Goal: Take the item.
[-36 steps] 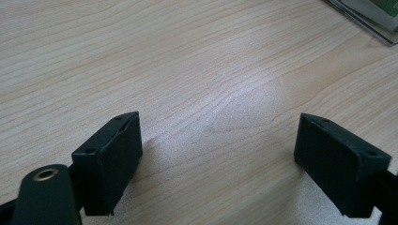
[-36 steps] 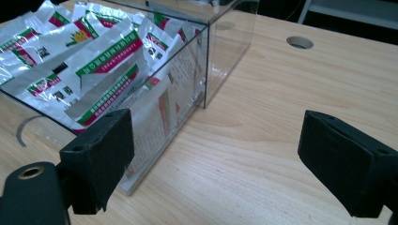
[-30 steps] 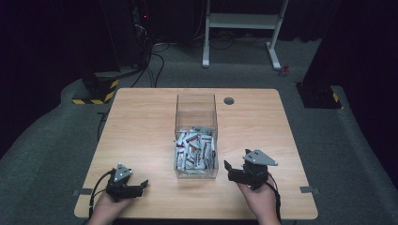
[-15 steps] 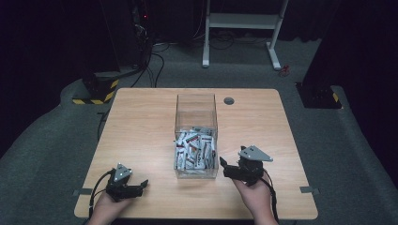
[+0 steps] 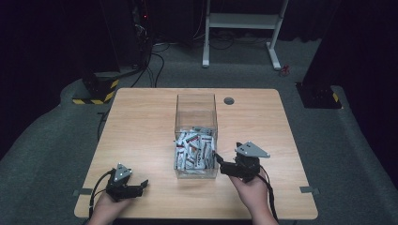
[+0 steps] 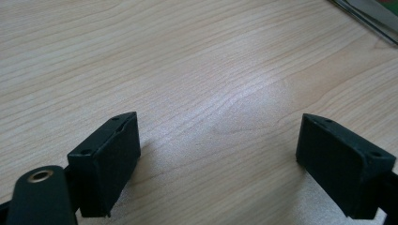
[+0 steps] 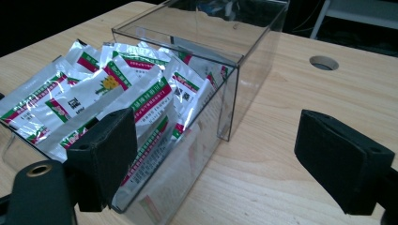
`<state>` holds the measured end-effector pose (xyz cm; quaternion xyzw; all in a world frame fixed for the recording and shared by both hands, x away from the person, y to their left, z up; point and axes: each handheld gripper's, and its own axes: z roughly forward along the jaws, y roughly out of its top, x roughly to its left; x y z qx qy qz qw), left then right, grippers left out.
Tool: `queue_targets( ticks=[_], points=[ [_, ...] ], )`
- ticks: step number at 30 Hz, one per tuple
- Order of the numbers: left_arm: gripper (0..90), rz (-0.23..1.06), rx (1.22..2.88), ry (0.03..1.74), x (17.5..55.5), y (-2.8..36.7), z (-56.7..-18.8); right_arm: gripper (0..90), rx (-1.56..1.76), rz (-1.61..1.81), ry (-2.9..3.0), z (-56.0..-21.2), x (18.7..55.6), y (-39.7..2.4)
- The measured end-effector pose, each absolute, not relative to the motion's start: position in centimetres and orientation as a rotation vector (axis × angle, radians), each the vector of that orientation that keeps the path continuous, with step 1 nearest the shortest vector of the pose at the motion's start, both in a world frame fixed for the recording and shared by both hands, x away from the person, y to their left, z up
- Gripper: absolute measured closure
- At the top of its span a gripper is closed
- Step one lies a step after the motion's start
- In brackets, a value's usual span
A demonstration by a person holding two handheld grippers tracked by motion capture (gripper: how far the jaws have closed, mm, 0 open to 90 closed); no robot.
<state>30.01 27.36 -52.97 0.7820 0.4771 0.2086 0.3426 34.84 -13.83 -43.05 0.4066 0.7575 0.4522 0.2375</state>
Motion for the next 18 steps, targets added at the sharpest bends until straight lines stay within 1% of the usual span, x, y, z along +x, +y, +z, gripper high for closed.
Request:
queue_targets(
  ticks=[9,18],
  points=[
    [14.2,0.543,2.035,1.238,30.0,27.4,-53.0,13.8,1.084,1.247,2.11,-42.7,34.6,-12.5],
    [14.1,0.531,2.04,1.222,30.0,27.4,-53.0,18.8,1.074,1.239,2.127,-42.4,34.6,-11.4]
  ],
)
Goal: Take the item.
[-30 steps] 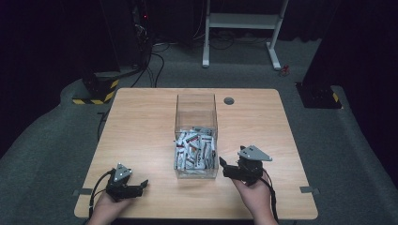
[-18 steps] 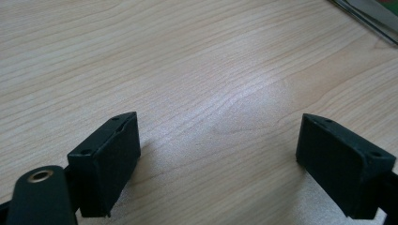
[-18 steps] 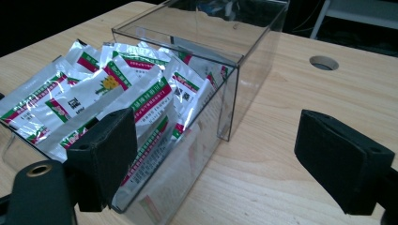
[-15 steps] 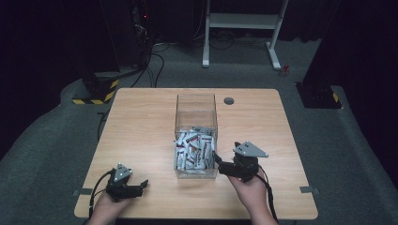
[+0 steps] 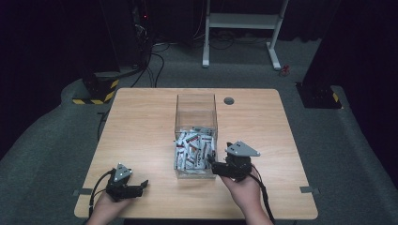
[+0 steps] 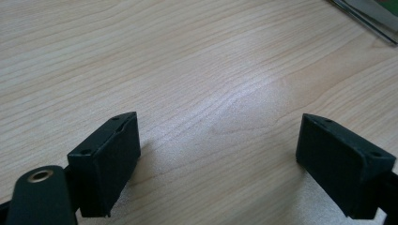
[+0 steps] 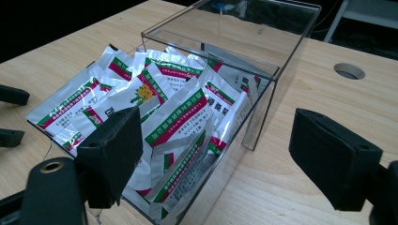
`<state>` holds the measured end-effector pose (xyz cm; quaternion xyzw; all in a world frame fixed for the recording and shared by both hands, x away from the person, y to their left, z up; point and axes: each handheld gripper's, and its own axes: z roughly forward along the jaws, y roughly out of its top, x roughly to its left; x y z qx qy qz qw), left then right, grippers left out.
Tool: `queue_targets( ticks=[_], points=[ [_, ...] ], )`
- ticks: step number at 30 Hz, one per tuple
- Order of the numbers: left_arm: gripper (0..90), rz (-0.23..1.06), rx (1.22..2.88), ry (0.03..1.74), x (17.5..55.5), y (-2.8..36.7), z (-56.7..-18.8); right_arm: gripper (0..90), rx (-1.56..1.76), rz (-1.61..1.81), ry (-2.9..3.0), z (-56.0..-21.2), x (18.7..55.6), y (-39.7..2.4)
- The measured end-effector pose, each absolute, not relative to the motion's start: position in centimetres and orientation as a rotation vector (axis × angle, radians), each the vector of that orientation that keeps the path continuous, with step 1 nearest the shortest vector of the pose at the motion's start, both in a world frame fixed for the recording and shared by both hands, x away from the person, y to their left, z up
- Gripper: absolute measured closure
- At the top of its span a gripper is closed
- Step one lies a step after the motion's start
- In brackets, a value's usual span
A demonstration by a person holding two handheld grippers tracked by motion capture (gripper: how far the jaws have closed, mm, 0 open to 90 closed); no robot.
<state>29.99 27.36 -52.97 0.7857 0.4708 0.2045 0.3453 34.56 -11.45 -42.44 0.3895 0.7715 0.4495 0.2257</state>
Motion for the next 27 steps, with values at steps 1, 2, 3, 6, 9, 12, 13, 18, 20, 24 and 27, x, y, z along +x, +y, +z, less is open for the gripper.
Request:
queue_targets(
  ticks=[1,2,3,6,9,12,13,18,20,24,27],
  points=[
    [14.1,0.531,2.04,1.222,30.0,27.4,-53.0,18.8,1.074,1.239,2.127,-42.4,34.6,-11.4],
    [14.1,0.53,2.042,1.219,30.0,27.4,-53.0,18.9,1.076,1.236,2.133,-42.5,34.6,-11.3],
    [14.1,0.532,2.045,1.214,30.0,27.4,-53.0,18.6,1.064,1.22,2.134,-42.5,34.7,-11.1],
    [14.1,0.531,2.046,1.211,30.0,27.4,-53.0,19.4,1.066,1.221,2.134,-42.4,34.7,-10.9],
    [14.2,0.531,2.046,1.21,30.0,27.4,-53.0,20.9,1.056,1.215,2.123,-42.4,34.7,-10.7],
    [14.1,0.532,2.052,1.204,29.9,27.4,-53.0,24.2,1.036,1.194,2.098,-42.3,34.5,-10.0],
    [14.1,0.532,2.053,1.203,29.9,27.4,-53.0,25.1,1.031,1.196,2.097,-42.3,34.5,-9.8],
    [14.1,0.523,2.054,1.197,30.0,27.3,-52.9,28.5,1.011,1.197,2.121,-42.0,34.6,-9.0],
    [14.1,0.524,2.059,1.194,30.1,27.3,-52.9,29.5,1.014,1.197,2.126,-42.1,34.6,-8.9],
    [14.1,0.518,2.059,1.192,30.2,27.2,-52.9,35.1,1.013,1.21,2.154,-42.2,34.5,-8.5],
    [14.1,0.517,2.062,1.188,30.2,27.2,-52.9,38.2,1.023,1.217,2.169,-42.2,34.4,-8.1]
  ],
)
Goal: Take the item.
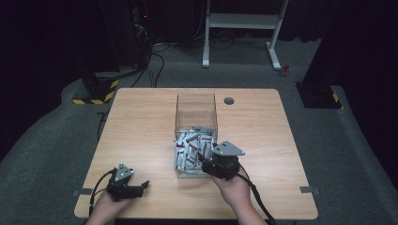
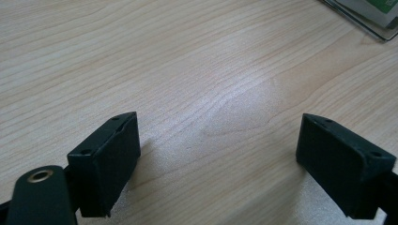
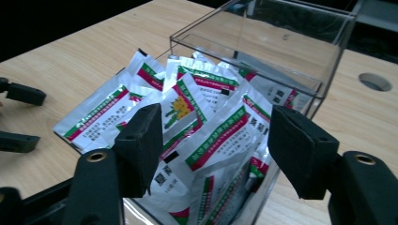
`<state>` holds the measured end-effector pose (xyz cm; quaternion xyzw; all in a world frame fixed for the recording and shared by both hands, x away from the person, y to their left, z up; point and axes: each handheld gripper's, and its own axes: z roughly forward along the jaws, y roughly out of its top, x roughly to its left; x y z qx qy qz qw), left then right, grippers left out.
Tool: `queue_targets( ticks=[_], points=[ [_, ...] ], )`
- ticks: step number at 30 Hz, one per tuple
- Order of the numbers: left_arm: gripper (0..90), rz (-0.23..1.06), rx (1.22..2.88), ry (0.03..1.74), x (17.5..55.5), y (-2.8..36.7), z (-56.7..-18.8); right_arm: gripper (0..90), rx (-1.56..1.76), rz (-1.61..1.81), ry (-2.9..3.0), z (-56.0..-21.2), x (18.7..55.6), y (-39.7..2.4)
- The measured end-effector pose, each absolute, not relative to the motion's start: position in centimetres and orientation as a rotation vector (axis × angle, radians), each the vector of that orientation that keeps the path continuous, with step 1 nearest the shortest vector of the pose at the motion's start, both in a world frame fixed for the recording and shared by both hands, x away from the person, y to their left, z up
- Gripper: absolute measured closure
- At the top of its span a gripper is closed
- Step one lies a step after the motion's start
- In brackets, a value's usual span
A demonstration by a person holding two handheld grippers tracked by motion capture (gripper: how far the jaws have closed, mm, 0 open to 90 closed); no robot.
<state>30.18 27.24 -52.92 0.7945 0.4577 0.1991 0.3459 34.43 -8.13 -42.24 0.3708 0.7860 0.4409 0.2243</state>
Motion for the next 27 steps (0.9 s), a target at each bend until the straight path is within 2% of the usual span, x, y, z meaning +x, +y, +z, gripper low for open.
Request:
queue_targets(
  ticks=[6,20,22,27],
  points=[
    [14.1,0.518,2.064,1.184,30.2,27.2,-52.9,46.8,1.028,1.206,2.194,-42.6,34.5,-7.6],
    [14.2,0.515,2.066,1.173,30.0,27.3,-52.9,49.1,1.053,1.13,2.21,-43.3,35.3,-6.6],
    [14.2,0.521,2.071,1.168,30.0,27.3,-52.9,53.6,1.04,1.118,2.215,-43.3,35.4,-6.5],
    [14.2,0.52,2.072,1.166,30.0,27.3,-52.9,55.2,1.034,1.096,2.225,-43.6,35.7,-6.3]
  ],
)
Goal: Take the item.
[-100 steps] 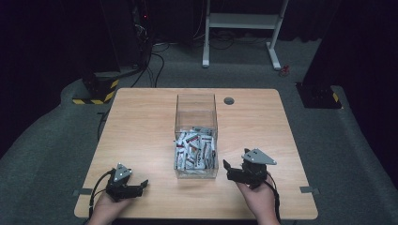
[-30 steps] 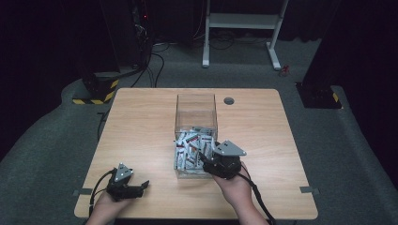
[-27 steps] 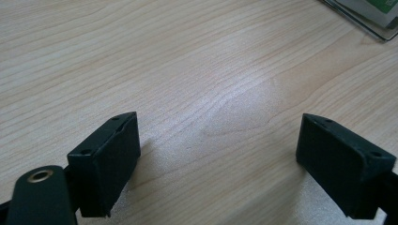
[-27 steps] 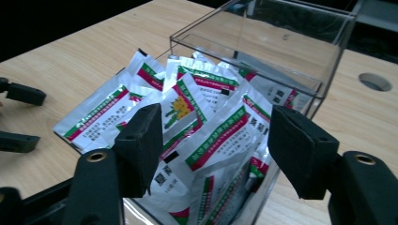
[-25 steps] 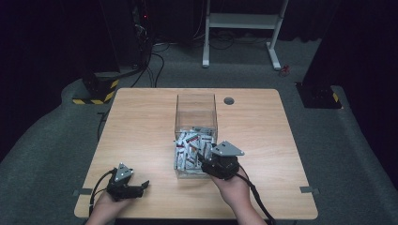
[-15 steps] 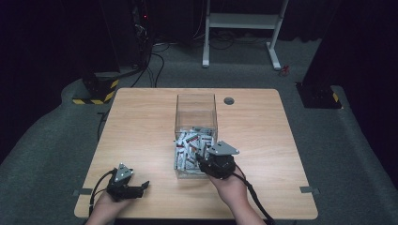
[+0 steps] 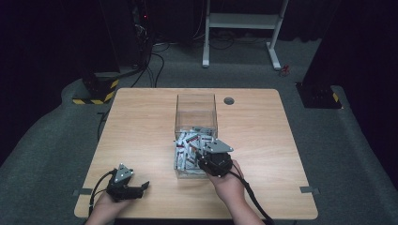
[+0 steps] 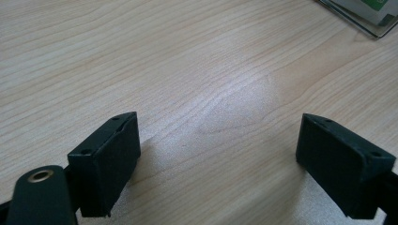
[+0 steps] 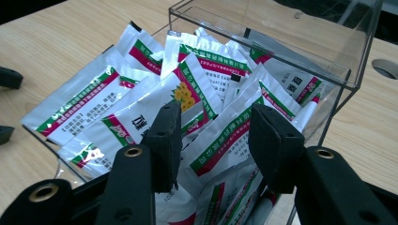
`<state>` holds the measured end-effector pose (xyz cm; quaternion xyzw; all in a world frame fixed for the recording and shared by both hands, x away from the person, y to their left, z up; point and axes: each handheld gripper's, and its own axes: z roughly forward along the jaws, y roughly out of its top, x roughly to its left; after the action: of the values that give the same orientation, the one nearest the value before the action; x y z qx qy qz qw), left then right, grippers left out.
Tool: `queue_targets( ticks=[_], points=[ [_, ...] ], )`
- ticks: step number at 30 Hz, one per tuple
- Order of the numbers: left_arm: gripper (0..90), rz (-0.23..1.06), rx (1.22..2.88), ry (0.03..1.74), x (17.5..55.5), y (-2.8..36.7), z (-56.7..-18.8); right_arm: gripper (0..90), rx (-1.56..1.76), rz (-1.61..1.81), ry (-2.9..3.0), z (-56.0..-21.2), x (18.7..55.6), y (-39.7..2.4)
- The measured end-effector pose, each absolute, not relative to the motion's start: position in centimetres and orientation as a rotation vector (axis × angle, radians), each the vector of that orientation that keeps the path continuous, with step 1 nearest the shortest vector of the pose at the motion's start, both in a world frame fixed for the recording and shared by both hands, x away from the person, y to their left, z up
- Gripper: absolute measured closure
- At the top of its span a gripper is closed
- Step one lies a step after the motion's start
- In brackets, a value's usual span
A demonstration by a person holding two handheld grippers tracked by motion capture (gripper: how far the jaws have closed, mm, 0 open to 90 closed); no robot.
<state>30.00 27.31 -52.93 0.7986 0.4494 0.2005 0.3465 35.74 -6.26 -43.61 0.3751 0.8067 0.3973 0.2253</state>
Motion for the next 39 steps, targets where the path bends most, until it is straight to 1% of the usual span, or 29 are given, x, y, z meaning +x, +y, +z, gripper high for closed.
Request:
queue_targets(
  ticks=[3,6,12,13,14,16,23,25,26,27,28,29,39],
  points=[
    [14.2,0.521,2.072,1.165,30.0,27.3,-52.9,56.6,1.041,1.092,2.223,-43.7,35.8,-6.2],
    [14.2,0.521,2.072,1.164,30.0,27.3,-52.9,62.0,1.056,1.068,2.213,-43.7,35.9,-6.4],
    [14.2,0.514,2.068,1.167,30.0,27.3,-52.9,67.1,1.076,1.053,2.217,-43.8,35.9,-6.6],
    [14.2,0.516,2.068,1.167,30.0,27.3,-52.9,72.7,1.092,1.048,2.217,-43.9,36.0,-6.6],
    [14.2,0.516,2.068,1.167,30.0,27.3,-52.9,72.7,1.092,1.048,2.217,-43.9,36.0,-6.6],
    [14.2,0.518,2.069,1.168,30.0,27.3,-52.9,75.8,1.101,1.047,2.209,-44.1,36.1,-6.6],
    [14.2,0.517,2.068,1.168,29.9,27.2,-53.0,76.8,1.112,1.038,2.212,-44.2,36.1,-6.5],
    [14.2,0.517,2.068,1.167,29.9,27.2,-53.0,81.3,1.106,1.038,2.207,-44.2,36.1,-6.6],
    [14.2,0.516,2.067,1.168,29.9,27.2,-53.0,81.3,1.106,1.038,2.207,-44.2,36.1,-6.6],
    [14.2,0.516,2.068,1.168,29.9,27.2,-53.0,86.0,1.109,1.044,2.199,-44.2,36.0,-6.7],
    [14.2,0.516,2.068,1.168,29.9,27.2,-53.0,86.0,1.109,1.044,2.199,-44.2,36.0,-6.7],
    [14.2,0.517,2.067,1.168,29.9,27.2,-53.0,89.0,1.124,1.065,2.194,-44.3,36.0,-7.0],
    [14.2,0.518,2.066,1.17,29.9,27.2,-53.0,90.0,1.095,1.114,2.17,-44.3,35.5,-7.3]
  ],
)
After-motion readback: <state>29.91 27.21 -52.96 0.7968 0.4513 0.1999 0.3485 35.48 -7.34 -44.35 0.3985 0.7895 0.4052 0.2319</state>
